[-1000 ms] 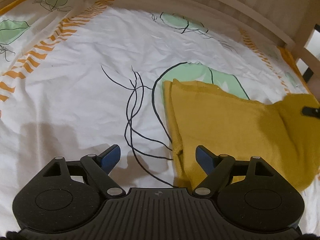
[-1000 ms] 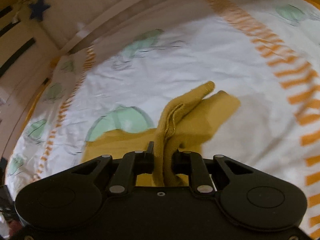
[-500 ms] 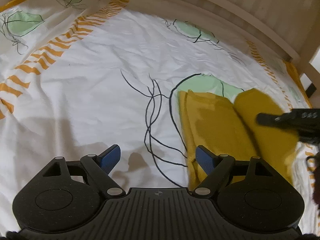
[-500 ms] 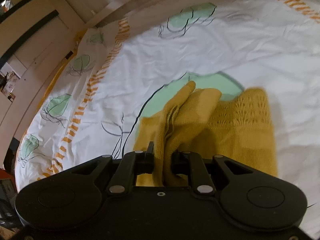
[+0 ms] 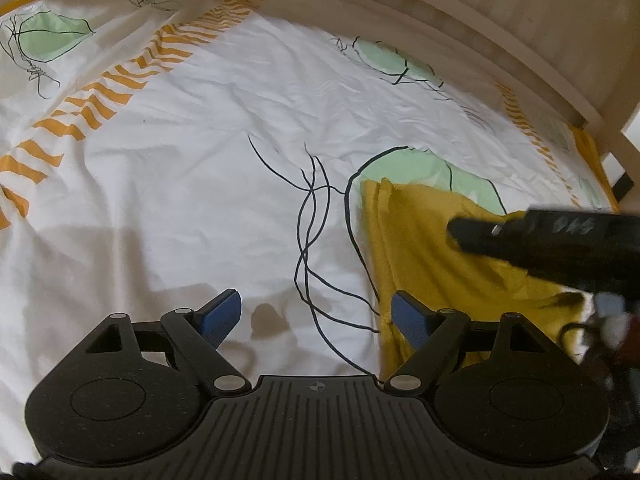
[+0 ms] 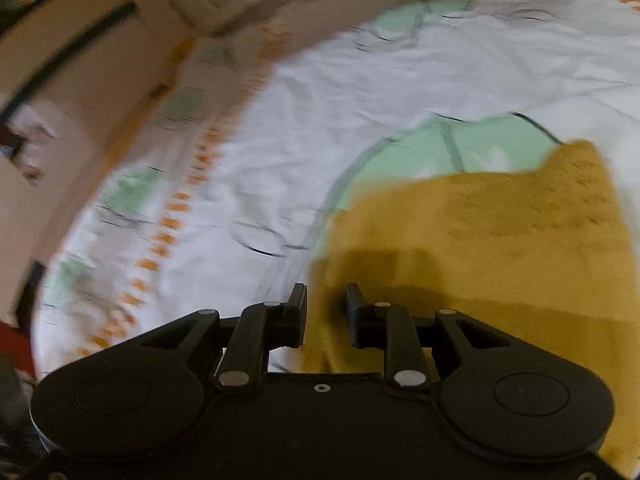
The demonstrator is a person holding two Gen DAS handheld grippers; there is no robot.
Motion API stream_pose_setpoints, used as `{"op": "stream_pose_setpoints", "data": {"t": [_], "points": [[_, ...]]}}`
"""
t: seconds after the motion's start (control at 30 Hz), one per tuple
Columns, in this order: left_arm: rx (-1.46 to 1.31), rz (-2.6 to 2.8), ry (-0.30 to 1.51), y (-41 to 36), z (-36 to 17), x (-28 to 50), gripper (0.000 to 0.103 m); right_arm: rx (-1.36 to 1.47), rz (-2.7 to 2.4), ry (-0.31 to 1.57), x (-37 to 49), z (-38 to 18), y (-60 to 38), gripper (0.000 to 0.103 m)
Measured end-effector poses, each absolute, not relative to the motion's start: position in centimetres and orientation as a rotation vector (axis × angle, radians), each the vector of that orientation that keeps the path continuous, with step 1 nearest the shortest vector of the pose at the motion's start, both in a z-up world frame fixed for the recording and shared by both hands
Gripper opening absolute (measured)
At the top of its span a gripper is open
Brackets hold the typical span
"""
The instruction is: Fold small clothes
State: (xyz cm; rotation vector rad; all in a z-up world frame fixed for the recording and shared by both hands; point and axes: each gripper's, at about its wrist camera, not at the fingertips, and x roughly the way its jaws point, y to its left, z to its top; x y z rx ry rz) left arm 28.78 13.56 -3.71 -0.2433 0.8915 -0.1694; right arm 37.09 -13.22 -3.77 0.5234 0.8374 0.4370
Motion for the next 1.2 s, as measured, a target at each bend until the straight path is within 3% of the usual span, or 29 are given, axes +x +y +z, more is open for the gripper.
{"op": "stream_pose_setpoints", "data": {"t": [0.07, 0.17, 0.33, 0.57, 0.67, 0.73, 0.8, 1.07, 1.13, 1.17, 1.2], "points": [[-0.246, -0.167, 0.893, 13.7, -3.8, 28.8, 0.082, 0.555, 0.477, 0.799, 36.6, -2.8, -13.7, 0.035], [-0.249, -0.166, 0.894, 13.7, -3.8, 28.9, 0.082, 0.542, 0.496, 0.748, 35.5, -1.4, -14.7, 0.055], [-0.250, -0.176, 0.895, 13.6, -3.8, 28.9, 0.082, 0.358, 0.489, 0.718, 32.3, -0.5, -14.8, 0.064], [-0.256, -0.195, 0.901, 13.3, -3.9, 28.9, 0.082, -0.087, 0.453, 0.631, 25.5, -1.9, -10.5, 0.100], [-0.265, -0.204, 0.904, 13.3, -3.9, 28.8, 0.082, -0.273, 0.419, 0.553, 22.9, -2.8, -8.3, 0.099], [-0.271, -0.212, 0.907, 13.2, -3.8, 28.8, 0.082, -0.379, 0.457, 0.526, 21.6, -3.6, -6.9, 0.095], [-0.276, -0.218, 0.908, 13.1, -3.7, 28.8, 0.082, -0.425, 0.496, 0.518, 21.1, -4.2, -6.1, 0.073], [-0.305, -0.248, 0.923, 12.7, -2.9, 28.8, 0.082, -0.527, 0.518, 0.540, 21.8, -5.8, -4.9, 0.045], [-0.318, -0.259, 0.929, 12.5, -2.6, 29.0, 0.082, -0.537, 0.525, 0.546, 21.9, -5.8, -5.1, 0.025], [-0.327, -0.268, 0.933, 12.4, -2.4, 29.1, 0.082, -0.510, 0.535, 0.551, 22.2, -5.5, -5.5, 0.010], [-0.332, -0.277, 0.937, 12.2, -2.2, 29.2, 0.082, -0.451, 0.536, 0.548, 22.0, -5.5, -5.9, 0.010]]}}
